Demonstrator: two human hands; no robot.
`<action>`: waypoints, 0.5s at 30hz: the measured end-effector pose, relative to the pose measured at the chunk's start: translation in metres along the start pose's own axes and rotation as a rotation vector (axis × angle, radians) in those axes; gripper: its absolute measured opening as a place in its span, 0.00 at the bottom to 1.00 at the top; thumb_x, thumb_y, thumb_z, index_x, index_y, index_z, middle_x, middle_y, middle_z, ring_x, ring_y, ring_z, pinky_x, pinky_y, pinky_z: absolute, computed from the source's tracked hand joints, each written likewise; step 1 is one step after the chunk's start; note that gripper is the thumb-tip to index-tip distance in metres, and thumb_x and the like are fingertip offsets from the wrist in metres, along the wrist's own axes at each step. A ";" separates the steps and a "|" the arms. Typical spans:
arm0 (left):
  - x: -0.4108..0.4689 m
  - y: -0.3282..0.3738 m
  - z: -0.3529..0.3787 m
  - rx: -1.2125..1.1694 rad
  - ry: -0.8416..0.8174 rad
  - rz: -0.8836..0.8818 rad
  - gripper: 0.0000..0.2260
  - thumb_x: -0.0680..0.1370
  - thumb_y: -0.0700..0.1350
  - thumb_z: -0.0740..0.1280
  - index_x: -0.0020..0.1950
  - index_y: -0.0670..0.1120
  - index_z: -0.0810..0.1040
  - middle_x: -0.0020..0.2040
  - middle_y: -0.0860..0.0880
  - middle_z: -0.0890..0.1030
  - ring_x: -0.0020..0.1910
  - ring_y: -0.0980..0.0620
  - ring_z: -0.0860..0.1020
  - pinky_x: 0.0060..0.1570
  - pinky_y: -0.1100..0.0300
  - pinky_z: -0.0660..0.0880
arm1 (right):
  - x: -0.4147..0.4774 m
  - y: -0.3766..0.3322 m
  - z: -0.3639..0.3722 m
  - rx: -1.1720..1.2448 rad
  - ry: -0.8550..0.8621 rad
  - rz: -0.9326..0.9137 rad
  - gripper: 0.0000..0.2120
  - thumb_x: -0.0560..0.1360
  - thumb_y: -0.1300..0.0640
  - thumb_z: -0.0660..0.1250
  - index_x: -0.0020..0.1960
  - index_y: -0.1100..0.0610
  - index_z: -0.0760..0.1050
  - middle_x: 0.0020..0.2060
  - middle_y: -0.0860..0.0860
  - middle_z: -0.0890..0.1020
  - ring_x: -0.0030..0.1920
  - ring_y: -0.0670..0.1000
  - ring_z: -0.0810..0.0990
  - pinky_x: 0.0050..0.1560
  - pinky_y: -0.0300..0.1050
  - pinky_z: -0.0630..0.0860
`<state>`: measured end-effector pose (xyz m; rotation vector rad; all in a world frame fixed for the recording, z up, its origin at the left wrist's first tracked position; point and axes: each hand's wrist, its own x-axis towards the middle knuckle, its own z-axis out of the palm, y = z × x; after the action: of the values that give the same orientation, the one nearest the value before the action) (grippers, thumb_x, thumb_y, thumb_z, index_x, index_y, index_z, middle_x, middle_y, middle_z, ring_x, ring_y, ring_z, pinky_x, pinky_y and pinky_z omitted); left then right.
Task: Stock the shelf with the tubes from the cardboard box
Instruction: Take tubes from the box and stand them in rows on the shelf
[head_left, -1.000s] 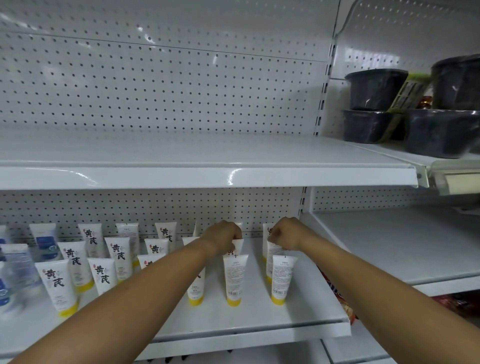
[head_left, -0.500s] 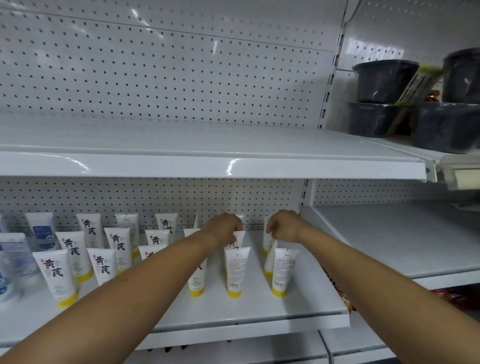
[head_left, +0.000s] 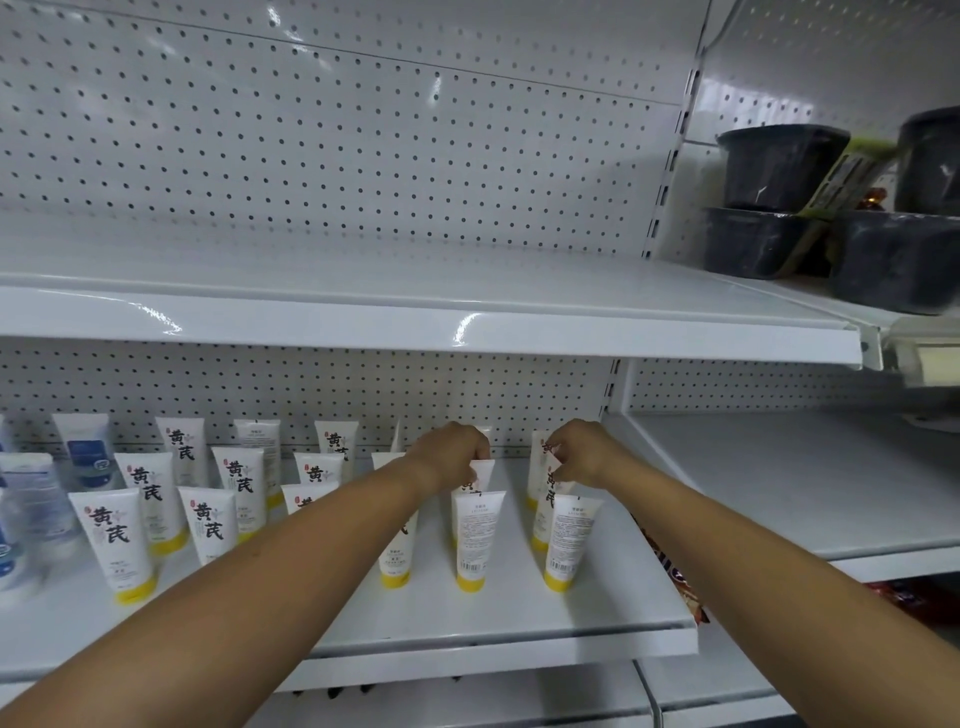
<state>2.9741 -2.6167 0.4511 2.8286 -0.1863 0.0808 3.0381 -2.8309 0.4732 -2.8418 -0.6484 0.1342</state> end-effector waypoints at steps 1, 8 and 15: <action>0.000 0.000 0.000 0.000 -0.002 0.001 0.12 0.75 0.40 0.72 0.57 0.49 0.82 0.59 0.50 0.81 0.56 0.50 0.80 0.45 0.62 0.71 | 0.001 0.001 0.000 -0.003 -0.001 0.006 0.20 0.69 0.60 0.76 0.60 0.61 0.80 0.55 0.56 0.83 0.55 0.54 0.81 0.57 0.49 0.79; 0.000 0.000 0.000 0.014 -0.004 0.013 0.11 0.75 0.39 0.72 0.57 0.48 0.81 0.58 0.49 0.81 0.55 0.49 0.80 0.48 0.60 0.74 | -0.003 0.006 -0.001 -0.029 0.009 -0.035 0.15 0.71 0.64 0.73 0.57 0.57 0.82 0.56 0.51 0.82 0.54 0.53 0.81 0.52 0.47 0.81; 0.001 -0.002 0.000 0.025 -0.023 0.039 0.14 0.76 0.39 0.71 0.61 0.49 0.81 0.62 0.49 0.80 0.58 0.49 0.79 0.53 0.59 0.74 | -0.003 0.018 0.001 -0.024 0.014 -0.118 0.16 0.71 0.68 0.68 0.55 0.54 0.81 0.56 0.51 0.81 0.57 0.51 0.79 0.58 0.48 0.78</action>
<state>2.9757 -2.6154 0.4504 2.8519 -0.2466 0.0595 3.0427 -2.8473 0.4678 -2.8159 -0.8178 0.0871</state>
